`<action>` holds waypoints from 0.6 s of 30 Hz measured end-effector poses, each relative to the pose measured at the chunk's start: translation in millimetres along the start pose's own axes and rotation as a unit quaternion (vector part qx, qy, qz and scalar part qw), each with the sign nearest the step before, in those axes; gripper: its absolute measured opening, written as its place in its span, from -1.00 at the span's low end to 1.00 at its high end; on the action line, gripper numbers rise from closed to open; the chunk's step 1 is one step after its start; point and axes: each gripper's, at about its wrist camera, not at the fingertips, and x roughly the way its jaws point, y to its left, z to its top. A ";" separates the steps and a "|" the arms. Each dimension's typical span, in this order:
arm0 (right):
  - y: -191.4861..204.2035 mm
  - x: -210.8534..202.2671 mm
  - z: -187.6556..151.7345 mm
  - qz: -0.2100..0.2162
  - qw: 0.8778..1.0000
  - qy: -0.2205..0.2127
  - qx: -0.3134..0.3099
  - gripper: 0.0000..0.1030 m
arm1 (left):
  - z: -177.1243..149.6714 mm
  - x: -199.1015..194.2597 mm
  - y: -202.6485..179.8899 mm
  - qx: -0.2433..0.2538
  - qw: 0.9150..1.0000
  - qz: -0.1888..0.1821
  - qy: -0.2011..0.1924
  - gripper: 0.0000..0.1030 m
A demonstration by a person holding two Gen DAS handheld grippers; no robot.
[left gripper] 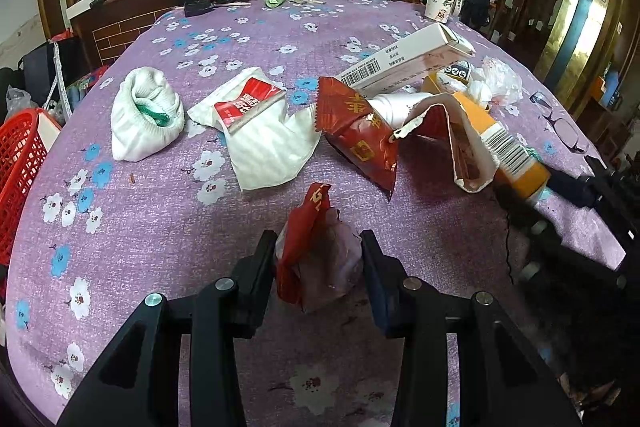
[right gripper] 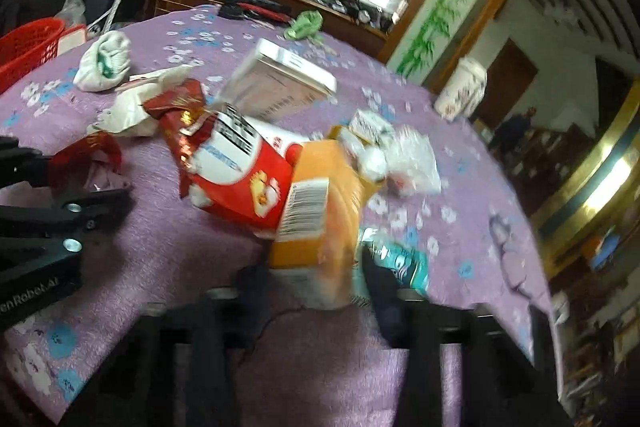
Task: Collect trash
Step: 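Grasp the red wrapper with pink bag with left tool while right tool grasps orange carton, then carry both held items over the red basket and open both tools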
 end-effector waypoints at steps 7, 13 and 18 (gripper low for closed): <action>-43.6 -11.9 -13.3 0.061 0.993 -0.021 0.096 -0.53 | -0.1 0.8 -0.6 0.001 1.000 0.003 -0.003 -0.22; -67.1 -11.2 -20.5 0.142 0.976 -0.018 0.165 -0.53 | 0.2 -3.6 0.1 -0.004 1.000 0.003 -0.009 -0.22; -74.4 -24.1 -16.9 0.155 0.971 -0.039 0.180 -0.53 | 2.3 -11.7 0.8 -0.005 1.000 0.004 -0.018 -0.22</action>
